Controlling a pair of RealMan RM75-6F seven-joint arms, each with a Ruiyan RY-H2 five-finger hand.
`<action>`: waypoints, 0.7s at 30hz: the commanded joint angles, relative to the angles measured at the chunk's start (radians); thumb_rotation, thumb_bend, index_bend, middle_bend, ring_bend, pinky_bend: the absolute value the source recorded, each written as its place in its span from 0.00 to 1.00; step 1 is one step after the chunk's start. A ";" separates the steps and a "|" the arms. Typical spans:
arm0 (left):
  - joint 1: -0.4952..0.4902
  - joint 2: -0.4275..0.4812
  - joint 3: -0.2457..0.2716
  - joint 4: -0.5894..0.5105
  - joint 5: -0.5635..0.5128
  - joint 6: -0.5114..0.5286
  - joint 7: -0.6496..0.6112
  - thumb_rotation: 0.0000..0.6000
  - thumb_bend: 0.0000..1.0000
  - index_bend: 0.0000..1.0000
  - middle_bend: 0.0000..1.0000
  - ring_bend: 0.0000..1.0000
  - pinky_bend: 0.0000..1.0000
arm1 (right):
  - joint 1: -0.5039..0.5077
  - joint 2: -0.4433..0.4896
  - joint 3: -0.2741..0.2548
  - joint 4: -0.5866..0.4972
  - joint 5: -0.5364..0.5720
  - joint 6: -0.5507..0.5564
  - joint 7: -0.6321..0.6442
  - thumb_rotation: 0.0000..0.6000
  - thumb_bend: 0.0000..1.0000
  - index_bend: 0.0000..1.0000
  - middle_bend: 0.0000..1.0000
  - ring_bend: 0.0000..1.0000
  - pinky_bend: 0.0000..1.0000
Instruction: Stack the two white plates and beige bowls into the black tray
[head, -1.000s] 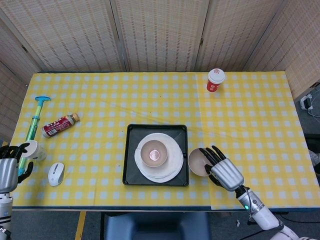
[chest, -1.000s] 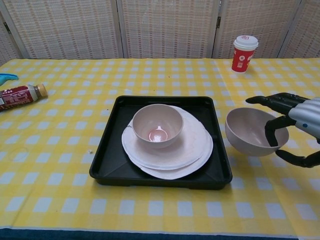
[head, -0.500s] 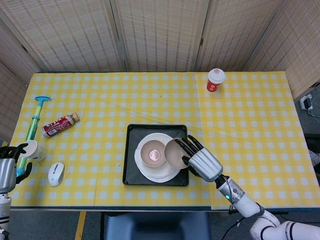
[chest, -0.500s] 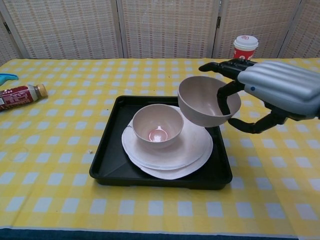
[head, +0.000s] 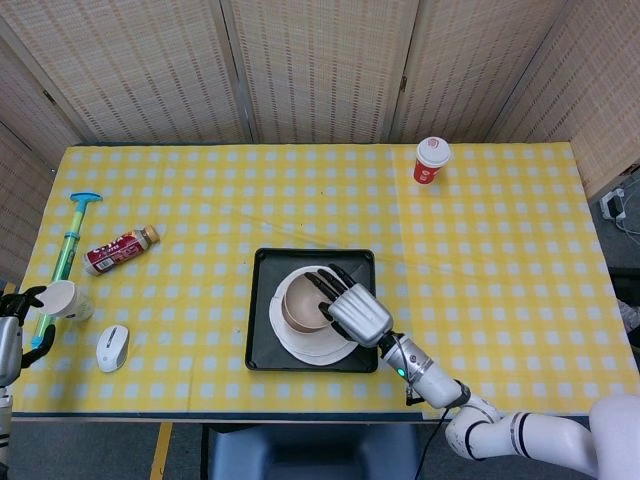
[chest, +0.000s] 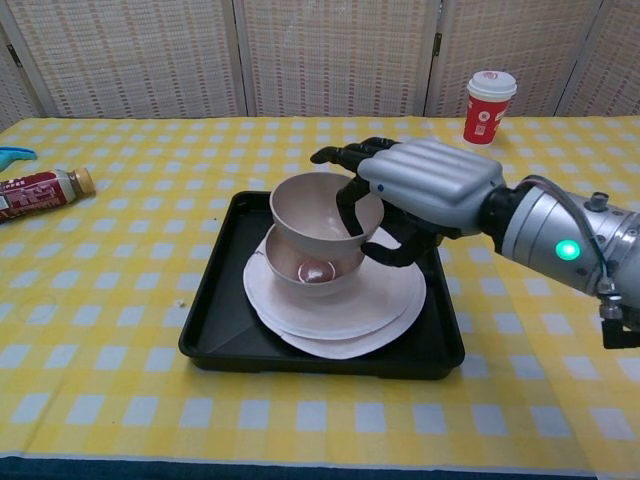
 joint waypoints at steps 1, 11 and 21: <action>0.000 0.002 0.000 -0.002 -0.001 -0.003 -0.001 1.00 0.42 0.26 0.42 0.28 0.19 | 0.018 -0.027 0.000 0.025 0.025 -0.017 -0.012 1.00 0.49 0.65 0.05 0.03 0.00; 0.002 0.008 0.000 -0.010 0.002 -0.004 -0.004 1.00 0.42 0.26 0.42 0.28 0.19 | 0.043 -0.028 -0.022 0.032 0.055 -0.033 -0.014 1.00 0.49 0.46 0.00 0.00 0.00; 0.003 0.010 -0.004 -0.008 -0.004 -0.007 -0.006 1.00 0.42 0.26 0.42 0.28 0.19 | 0.037 0.025 -0.041 -0.028 0.108 -0.038 -0.033 1.00 0.49 0.28 0.00 0.00 0.00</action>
